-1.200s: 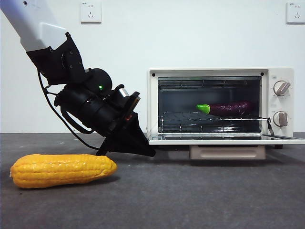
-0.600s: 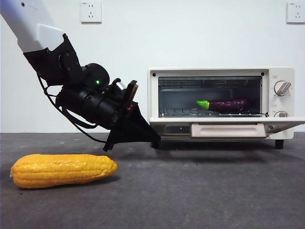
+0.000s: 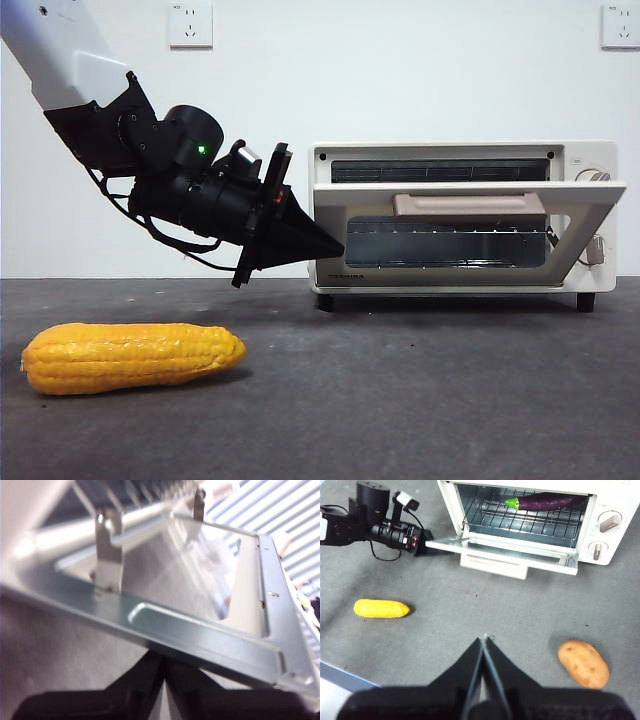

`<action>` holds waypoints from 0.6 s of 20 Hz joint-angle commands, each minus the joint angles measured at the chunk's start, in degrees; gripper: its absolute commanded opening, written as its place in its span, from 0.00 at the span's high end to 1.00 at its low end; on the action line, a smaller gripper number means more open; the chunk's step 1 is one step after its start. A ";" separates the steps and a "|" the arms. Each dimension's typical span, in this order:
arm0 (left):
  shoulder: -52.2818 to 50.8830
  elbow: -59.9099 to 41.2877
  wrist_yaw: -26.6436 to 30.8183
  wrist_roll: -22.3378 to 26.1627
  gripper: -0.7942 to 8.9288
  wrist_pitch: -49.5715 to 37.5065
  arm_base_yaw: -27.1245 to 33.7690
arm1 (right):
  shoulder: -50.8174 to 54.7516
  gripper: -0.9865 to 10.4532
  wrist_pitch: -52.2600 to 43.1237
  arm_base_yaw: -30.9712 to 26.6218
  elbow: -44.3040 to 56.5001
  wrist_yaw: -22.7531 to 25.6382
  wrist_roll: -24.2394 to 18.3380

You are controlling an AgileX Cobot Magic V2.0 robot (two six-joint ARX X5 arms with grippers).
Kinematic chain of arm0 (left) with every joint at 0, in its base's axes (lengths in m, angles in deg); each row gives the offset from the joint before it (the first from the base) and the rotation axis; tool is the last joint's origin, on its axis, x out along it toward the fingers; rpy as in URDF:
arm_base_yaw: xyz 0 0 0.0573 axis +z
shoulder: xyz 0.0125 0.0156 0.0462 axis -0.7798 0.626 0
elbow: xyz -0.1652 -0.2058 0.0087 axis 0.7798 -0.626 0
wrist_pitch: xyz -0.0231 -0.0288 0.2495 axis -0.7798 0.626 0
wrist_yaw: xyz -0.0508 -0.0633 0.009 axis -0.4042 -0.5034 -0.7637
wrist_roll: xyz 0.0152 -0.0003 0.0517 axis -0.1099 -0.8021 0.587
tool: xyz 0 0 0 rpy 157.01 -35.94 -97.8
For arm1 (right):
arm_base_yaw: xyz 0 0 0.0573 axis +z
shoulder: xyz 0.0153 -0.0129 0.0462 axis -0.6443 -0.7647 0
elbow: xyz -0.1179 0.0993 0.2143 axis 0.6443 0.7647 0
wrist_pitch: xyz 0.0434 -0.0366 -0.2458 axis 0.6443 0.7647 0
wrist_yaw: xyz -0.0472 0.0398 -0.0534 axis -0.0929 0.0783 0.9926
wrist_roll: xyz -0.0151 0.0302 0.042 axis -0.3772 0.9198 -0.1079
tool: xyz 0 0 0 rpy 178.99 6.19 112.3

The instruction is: Take the eggplant from the table,put the eggplant in the oven

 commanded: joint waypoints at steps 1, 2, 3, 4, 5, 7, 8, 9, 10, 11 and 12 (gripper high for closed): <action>0.85 0.04 1.77 -2.19 0.93 -3.87 0.17 | 0.13 0.92 1.20 0.09 0.07 -0.17 -0.59; 0.85 0.04 3.08 -3.06 0.93 -5.49 0.17 | 0.13 0.92 1.20 0.09 0.07 -0.17 -0.59; 0.85 0.04 4.59 -3.65 0.93 -7.13 0.17 | 0.13 0.92 1.20 0.09 0.07 -0.17 -0.59; 0.85 0.09 6.38 -4.26 0.93 -8.57 0.17 | 0.13 0.92 1.20 0.09 0.07 -0.17 -0.61; 0.85 0.15 8.28 -4.28 0.93 -9.99 0.17 | 0.13 0.92 1.20 0.09 0.07 -0.17 -0.63; 0.79 0.24 11.58 -4.28 0.93 -12.55 0.20 | 0.13 0.92 1.20 0.09 0.09 -0.15 -0.66; 0.74 0.42 13.22 -4.28 0.93 -13.51 0.20 | 0.13 0.92 1.20 0.09 0.09 -0.15 -0.70; 0.63 0.72 14.91 -4.28 0.93 -13.86 0.20 | 0.13 0.92 1.20 0.09 0.09 -0.15 -0.79; 0.50 1.11 16.00 -4.28 0.93 -13.81 0.20 | 0.13 0.92 1.20 0.09 0.11 -0.15 -0.83; 0.37 1.49 16.22 -4.28 0.93 -13.75 0.20 | 0.13 0.92 1.20 0.09 0.17 -0.17 -0.85; 0.09 1.62 16.22 -4.26 0.93 -13.77 0.20 | 0.13 0.92 1.20 0.09 0.20 -0.15 -0.90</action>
